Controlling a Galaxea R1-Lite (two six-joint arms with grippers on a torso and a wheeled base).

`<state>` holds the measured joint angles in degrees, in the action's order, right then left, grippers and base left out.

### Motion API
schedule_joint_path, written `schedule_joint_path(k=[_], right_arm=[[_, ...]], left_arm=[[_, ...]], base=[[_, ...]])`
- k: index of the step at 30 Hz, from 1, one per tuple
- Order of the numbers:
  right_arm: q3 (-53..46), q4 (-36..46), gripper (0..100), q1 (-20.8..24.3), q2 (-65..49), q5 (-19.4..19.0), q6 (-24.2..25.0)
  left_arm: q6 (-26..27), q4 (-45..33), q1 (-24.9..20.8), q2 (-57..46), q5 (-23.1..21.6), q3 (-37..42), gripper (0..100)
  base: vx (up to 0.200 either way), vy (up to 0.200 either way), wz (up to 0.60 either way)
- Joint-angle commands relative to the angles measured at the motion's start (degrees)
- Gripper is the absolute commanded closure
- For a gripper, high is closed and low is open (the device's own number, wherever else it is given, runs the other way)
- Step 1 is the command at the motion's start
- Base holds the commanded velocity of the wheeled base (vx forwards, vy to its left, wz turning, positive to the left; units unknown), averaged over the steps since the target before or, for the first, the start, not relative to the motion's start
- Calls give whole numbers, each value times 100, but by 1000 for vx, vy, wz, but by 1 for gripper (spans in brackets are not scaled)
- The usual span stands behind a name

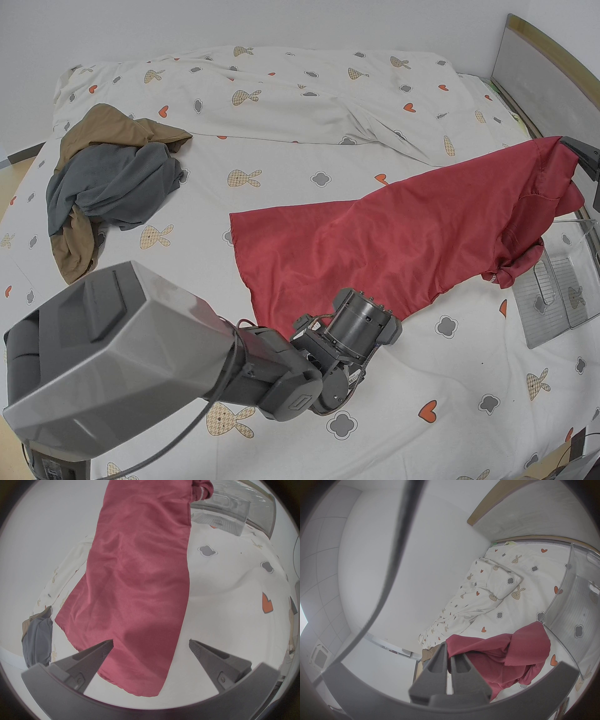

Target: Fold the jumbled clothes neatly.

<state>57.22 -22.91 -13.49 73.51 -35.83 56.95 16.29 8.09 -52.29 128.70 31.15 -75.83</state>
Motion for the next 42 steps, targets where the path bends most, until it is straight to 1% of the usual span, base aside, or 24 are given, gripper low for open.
schedule_joint_path(k=[1, 7, 13, 16, 19, 24, 25, 37, 42], right_arm=[[-9, -3, 100, 14, 23, -3, 0], [-9, -3, 100, 22, 23, -3, 0], [-9, -3, 100, 22, 6, -3, 0], [-9, -3, 100, 22, 23, -3, 0], [-18, -3, 100, 58, 23, -3, 0], [-27, -3, 100, 110, 41, -3, 0], [-27, -3, 100, 110, 41, -3, 0], [-71, -12, 100, 181, 32, -3, -9], [-71, -12, 100, 181, 32, -3, -9]], left_arm=[[-3, -1, -19, 33, -3, 77, 0], [-3, -1, 8, 209, 5, 68, 0], [24, -1, 263, 226, -12, -90, 0], [182, -10, 421, 200, -12, -231, 0], [226, -10, 579, 165, -12, -345, 0], [235, -18, 649, 85, -3, -345, 0], [235, -18, 649, 85, -3, -345, 100], [182, 17, 553, 129, -12, -161, 100], [147, 52, 553, -152, -3, -161, 100]], base=[[0, 0, 0], [0, 0, 0], [0, 0, 0], [0, 0, 0], [0, 0, 0], [0, 0, 0], [0, 0, 0], [0, 0, 0], [0, 0, 0]])
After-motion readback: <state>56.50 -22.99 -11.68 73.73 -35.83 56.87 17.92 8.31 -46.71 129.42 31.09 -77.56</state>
